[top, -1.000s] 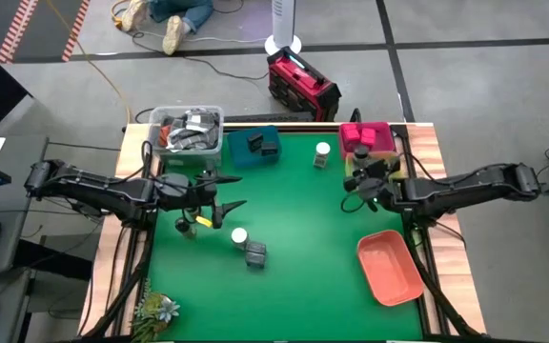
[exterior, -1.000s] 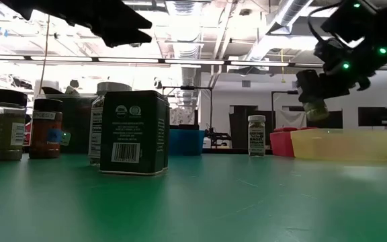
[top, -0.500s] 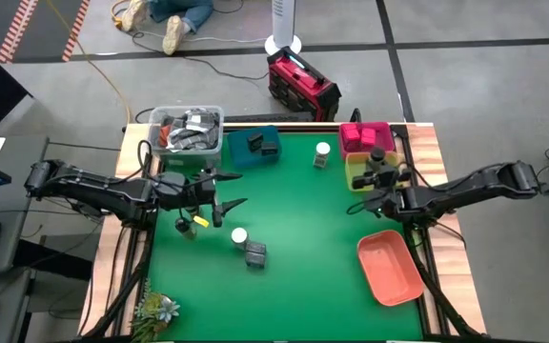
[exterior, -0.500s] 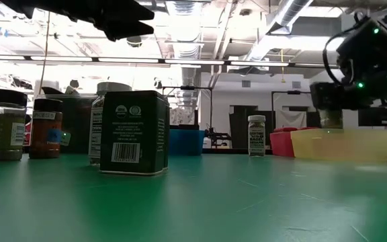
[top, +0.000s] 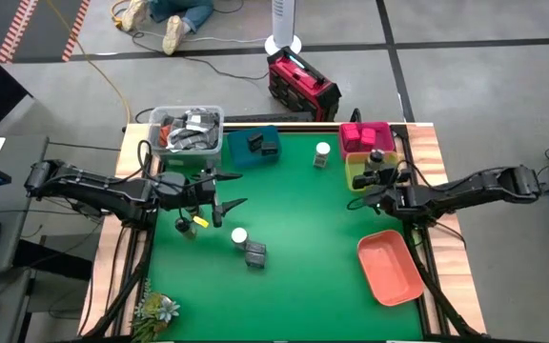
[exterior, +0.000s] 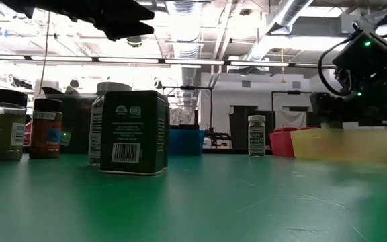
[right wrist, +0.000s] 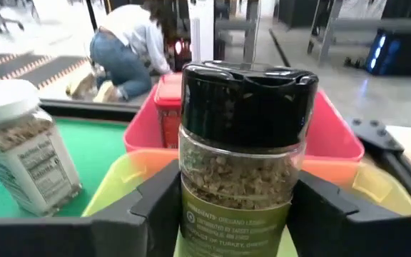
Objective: Sort spices by type
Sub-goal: Put the black seasoning from the middle left into the yellow bin
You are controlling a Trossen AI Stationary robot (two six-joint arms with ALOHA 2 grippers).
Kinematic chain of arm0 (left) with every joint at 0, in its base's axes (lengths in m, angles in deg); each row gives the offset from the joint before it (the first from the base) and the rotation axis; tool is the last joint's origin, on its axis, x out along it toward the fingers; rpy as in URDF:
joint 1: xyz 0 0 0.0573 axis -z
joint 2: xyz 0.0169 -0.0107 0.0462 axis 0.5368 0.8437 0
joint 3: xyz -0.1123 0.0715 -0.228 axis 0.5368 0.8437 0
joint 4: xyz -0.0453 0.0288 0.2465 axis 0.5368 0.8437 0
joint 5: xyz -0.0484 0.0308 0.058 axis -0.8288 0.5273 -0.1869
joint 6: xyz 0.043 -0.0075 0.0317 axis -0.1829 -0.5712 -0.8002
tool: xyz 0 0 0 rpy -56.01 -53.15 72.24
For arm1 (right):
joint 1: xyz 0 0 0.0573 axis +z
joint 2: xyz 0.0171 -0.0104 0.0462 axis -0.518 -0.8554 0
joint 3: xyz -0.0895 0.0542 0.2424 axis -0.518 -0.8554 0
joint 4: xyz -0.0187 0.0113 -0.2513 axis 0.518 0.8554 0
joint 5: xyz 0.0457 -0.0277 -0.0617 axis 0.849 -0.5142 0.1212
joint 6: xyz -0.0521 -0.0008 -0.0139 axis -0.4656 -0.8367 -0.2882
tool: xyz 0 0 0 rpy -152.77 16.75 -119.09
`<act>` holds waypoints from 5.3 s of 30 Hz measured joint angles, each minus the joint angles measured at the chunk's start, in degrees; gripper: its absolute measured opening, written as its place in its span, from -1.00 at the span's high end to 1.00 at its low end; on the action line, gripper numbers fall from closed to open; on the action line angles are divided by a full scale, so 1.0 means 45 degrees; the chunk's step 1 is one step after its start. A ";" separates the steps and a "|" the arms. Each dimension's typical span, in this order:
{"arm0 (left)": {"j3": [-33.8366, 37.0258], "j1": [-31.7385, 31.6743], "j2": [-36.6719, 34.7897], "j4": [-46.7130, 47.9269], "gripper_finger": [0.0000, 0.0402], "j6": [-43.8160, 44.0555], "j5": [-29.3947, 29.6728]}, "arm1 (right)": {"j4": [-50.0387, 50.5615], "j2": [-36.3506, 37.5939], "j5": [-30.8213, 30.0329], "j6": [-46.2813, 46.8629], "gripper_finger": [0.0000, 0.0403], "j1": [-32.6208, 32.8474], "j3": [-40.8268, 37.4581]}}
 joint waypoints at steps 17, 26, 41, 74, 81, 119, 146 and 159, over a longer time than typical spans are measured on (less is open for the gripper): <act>-0.0010 0.0001 0.0000 0.0074 -0.52 -0.0135 -0.0004 | 0.0128 0.0000 0.1490 -0.0053 -0.27 -0.0285 0.0000; -0.0010 0.0000 0.0000 0.0064 -0.52 -0.0234 0.0000 | -0.0002 0.0000 0.2265 -0.1387 -0.27 -0.0033 0.0010; -0.0010 0.0000 0.0000 0.0006 -0.52 -0.0238 0.0000 | -0.3552 -0.0005 0.3336 -0.5281 -0.27 -0.1888 0.0019; -0.0010 0.0005 0.0000 -0.0028 -0.52 -0.0316 0.0000 | -0.7189 -0.3356 0.7572 -0.6508 -0.27 -0.4811 0.0019; -0.0010 0.0000 0.0000 0.0050 -0.52 -0.0306 0.0000 | -0.7201 -0.3353 0.8145 -0.6594 -0.27 -0.4794 0.0019; -0.0010 0.0000 0.0000 0.0103 -0.52 -0.0272 0.0000 | -0.6706 -0.2249 0.8521 -0.7709 -0.41 -0.4730 0.0155; -0.0010 -0.0035 -0.0010 0.0143 -0.52 0.0080 0.0194 | -0.2409 0.1779 0.8430 -0.8269 -0.41 -0.4179 0.1388; -0.1025 -0.1335 -0.0015 0.0003 -0.52 -0.0993 0.0295 | 0.1789 0.4308 0.8410 -0.8665 -0.41 -0.3842 0.4158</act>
